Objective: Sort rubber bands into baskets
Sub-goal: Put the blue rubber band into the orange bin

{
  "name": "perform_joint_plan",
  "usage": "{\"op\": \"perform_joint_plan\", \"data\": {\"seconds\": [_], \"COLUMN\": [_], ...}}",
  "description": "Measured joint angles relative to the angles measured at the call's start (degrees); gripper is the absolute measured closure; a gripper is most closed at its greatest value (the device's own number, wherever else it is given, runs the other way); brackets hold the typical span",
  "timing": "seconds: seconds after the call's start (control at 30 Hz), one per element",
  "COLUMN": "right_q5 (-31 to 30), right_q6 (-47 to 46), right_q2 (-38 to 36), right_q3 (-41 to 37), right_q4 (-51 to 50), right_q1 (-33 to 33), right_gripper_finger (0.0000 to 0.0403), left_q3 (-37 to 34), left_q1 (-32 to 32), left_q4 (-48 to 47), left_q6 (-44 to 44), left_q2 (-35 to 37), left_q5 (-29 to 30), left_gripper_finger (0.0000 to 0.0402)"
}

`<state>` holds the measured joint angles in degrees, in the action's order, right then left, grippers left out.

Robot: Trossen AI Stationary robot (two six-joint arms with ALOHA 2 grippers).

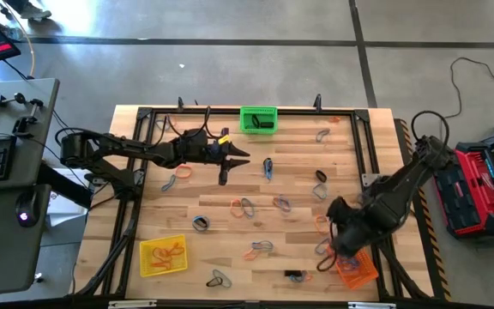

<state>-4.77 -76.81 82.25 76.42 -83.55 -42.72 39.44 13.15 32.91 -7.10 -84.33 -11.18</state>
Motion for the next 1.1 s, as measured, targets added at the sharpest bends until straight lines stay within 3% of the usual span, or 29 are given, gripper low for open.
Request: {"op": "perform_joint_plan", "data": {"seconds": [0.33, 0.87, 1.1], "right_q5": [5.29, 6.48, 15.03], "right_q6": [-8.27, -2.69, -2.21], "right_q2": [5.78, 13.74, 13.75], "right_q3": [-0.04, -1.39, -7.17], "right_q4": [0.09, 1.18, 7.60], "right_q1": [-5.85, -5.84, -6.35], "right_gripper_finger": [0.0403, 0.0403, 0.0403], "left_q3": [0.00, 0.02, 0.02], "left_q1": [0.00, 0.00, 0.00], "left_q4": [0.27, 0.21, -0.11], "left_q6": [-0.08, 0.46, 0.46], "left_q2": [0.00, 0.00, 0.00], "left_q5": [0.02, 0.00, -0.02], "left_gripper_finger": [0.0317, 0.0317, 0.0317]}}
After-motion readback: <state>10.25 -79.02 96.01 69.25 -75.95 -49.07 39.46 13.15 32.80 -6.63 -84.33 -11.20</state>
